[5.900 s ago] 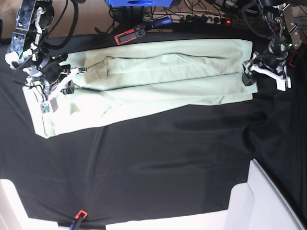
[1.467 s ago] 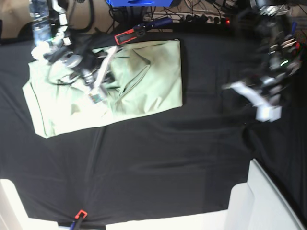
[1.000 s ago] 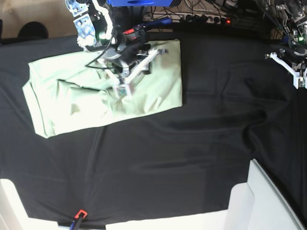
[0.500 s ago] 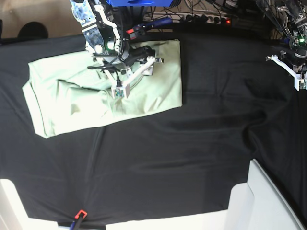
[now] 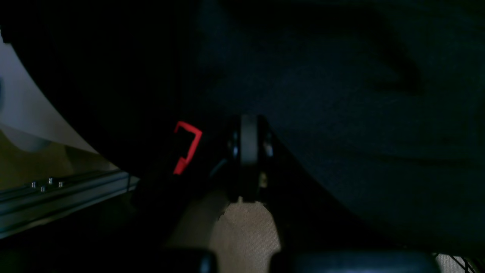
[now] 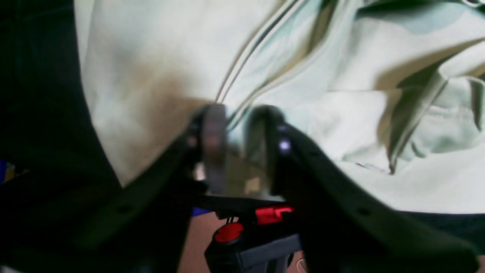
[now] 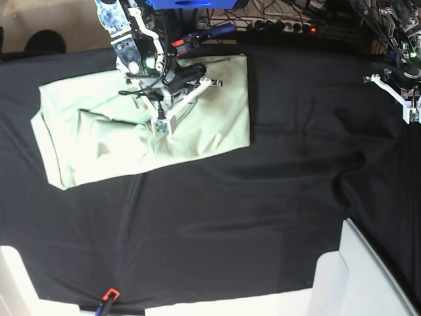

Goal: Fold the T-shirt properly

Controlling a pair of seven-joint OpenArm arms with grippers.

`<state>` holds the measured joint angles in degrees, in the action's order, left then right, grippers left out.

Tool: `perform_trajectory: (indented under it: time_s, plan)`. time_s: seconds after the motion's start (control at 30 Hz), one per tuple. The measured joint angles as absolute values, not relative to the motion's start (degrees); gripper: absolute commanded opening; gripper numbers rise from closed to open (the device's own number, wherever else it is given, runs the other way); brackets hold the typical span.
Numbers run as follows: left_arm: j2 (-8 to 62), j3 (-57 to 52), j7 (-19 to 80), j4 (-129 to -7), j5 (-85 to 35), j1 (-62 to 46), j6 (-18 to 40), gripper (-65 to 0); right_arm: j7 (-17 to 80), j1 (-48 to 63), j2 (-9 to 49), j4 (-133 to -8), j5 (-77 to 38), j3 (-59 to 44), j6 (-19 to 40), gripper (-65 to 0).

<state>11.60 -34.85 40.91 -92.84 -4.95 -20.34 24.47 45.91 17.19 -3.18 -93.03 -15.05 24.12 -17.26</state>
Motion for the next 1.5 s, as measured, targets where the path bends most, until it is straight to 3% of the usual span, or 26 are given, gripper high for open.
perform_trajectory:
  time_s: [0.23,0.97,1.17,1.23,1.4,1.5]
  plan:
    - [11.57,-34.85,40.91,-92.84,-4.95,-20.36,24.47,-65.0,45.95,18.87,-3.33,-93.03,-15.2,19.88,-17.23,-65.0]
    - [11.62,-34.85,40.91,-92.84,-4.93,-20.16,24.45,-65.0,48.73,19.4,-2.07,-94.41,-15.18,10.13,-17.26,-64.9]
    - [10.17,-34.85,40.91,-92.84,-4.97,-20.03,24.45,-64.5,53.45,20.18,-1.8,-104.73,-15.0,9.47,-17.37,-64.6]
    - [9.1,-34.59,40.97,-92.84,-4.91,-19.62,24.45,-61.8,54.54,20.16,-1.83,-109.54,-14.9,9.5,-17.43,-61.4]
    - [8.47,-27.79,40.99,-92.73,-4.95,-19.44,24.64,-50.4,60.51,19.2,-2.17,-110.08,-15.4,7.38,-17.21,-37.9]
    - [8.4,-26.06,40.93,-92.73,-4.97,-19.53,24.71,-49.4,60.18,19.73,-2.28,-110.08,-15.03,6.26,-17.26,-35.8]
